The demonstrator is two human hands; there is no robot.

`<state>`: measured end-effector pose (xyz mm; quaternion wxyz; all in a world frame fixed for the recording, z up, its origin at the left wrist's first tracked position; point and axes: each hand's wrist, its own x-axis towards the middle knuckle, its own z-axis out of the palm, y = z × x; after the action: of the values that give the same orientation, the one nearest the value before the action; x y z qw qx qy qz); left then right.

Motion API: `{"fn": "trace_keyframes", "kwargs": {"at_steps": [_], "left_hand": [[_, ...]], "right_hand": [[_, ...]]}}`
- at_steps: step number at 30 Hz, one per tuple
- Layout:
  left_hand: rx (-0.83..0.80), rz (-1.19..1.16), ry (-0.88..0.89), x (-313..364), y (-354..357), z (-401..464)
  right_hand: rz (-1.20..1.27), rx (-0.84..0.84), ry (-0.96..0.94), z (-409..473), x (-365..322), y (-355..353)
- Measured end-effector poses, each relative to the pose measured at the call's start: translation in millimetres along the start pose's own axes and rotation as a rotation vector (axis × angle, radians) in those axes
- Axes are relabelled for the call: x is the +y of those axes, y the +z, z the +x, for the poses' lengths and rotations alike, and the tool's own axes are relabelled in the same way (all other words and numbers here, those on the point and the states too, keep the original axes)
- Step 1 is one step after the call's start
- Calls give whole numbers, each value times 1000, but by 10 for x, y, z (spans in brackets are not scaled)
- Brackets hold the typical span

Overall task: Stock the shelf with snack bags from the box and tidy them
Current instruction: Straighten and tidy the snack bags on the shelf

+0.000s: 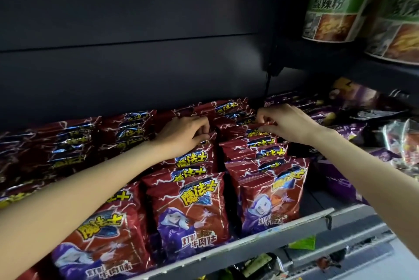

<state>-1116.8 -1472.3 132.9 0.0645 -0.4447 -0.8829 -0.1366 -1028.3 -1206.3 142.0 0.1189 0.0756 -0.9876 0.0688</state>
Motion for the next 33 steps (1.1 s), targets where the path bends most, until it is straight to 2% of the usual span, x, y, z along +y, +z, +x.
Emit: {"fn": "trace_keyframes", "kwargs": {"at_steps": [2, 7, 9, 12, 14, 16, 20, 27, 29, 33], "left_hand": [[-7, -1, -2, 31, -30, 9], [128, -68, 40, 40, -217, -109], [56, -80, 18, 10, -286, -185], [-140, 46, -60, -43, -275, -227], [-158, 32, -89, -52, -223, -202], [-144, 18, -101, -45, -207, -144], [-268, 66, -64, 18, -237, -15], [-227, 140, -109, 98, -196, -53], [-253, 151, -150, 84, -219, -80], [-367, 222, -161, 59, -250, -109]], "right_hand": [[11, -12, -3, 24, 20, 8], [138, -65, 25, 80, 113, 14], [147, -15, -6, 64, 106, 27], [94, 79, -75, 68, 22, 36], [79, 79, -91, 102, -3, 41], [75, -7, -63, 130, -6, 10], [-155, -186, -130, 233, -103, -60], [146, -384, -231, 459, -326, 3], [156, -326, -253, 426, -304, 27], [0, -55, -297, 377, -321, 139]]}}
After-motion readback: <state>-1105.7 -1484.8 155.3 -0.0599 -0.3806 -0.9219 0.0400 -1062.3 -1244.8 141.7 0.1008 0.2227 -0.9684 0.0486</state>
